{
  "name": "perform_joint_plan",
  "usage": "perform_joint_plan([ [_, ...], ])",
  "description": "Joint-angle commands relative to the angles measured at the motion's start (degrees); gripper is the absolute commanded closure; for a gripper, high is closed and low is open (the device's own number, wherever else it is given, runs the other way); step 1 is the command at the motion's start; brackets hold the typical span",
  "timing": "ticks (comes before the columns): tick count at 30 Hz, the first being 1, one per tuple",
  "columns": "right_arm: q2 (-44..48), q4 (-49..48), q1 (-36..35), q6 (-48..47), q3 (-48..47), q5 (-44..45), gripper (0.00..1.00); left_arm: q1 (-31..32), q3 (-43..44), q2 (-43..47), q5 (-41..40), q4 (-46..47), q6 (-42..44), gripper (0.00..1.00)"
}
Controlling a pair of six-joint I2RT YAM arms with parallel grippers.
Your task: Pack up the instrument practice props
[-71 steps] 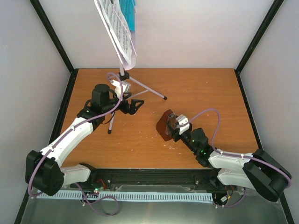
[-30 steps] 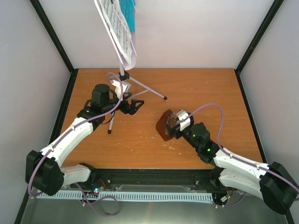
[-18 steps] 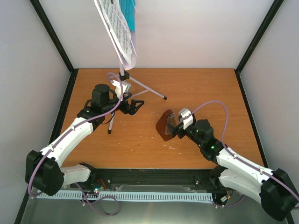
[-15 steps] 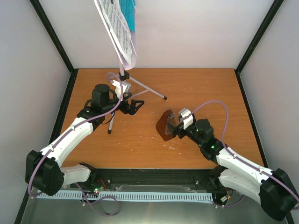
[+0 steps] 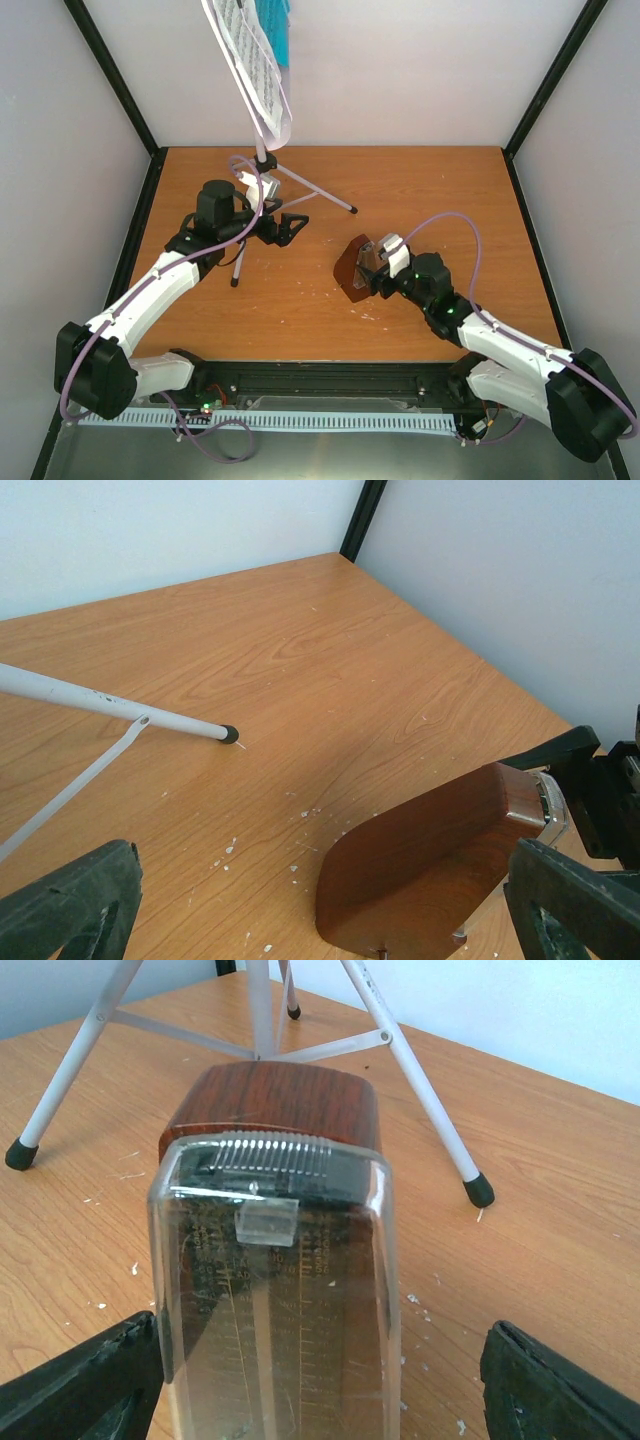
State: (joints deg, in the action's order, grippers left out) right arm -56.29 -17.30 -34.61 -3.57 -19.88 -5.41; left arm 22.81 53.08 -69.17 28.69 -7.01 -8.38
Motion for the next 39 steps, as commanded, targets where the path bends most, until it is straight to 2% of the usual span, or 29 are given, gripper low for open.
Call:
perform_joint_plan([
  [1, -0.9, -1.3, 0.4, -0.2, -1.4, -0.6, 0.14, -0.2, 0.5, 0.2, 0.4, 0.5, 0.7, 0.01],
  [5, -1.7, -1.7, 0.4, -0.6, -1.7, -1.0, 0.14, -0.2, 0.5, 0.2, 0.3, 0.4, 0.8, 0.01],
  [12, -0.9, -1.7, 0.4, -0.4, -1.2, -0.9, 0.29, -0.3, 0.5, -0.1, 0.2, 0.5, 0.9, 0.01],
  [34, 4.4, -4.8, 0.2, 3.3, 3.6, -1.5, 0.46, -0.2, 0.5, -0.4, 0.5, 0.4, 0.7, 0.01],
  [36, 4.5, -4.5, 0.2, 3.2, 3.7, -1.3, 0.45, -0.2, 0.5, -0.5, 0.6, 0.4, 0.7, 0.01],
  [39, 4.1, -3.7, 0.3, 3.0, 3.2, -1.2, 0.36, -0.2, 0.5, -0.6, 0.7, 0.4, 0.7, 0.00],
])
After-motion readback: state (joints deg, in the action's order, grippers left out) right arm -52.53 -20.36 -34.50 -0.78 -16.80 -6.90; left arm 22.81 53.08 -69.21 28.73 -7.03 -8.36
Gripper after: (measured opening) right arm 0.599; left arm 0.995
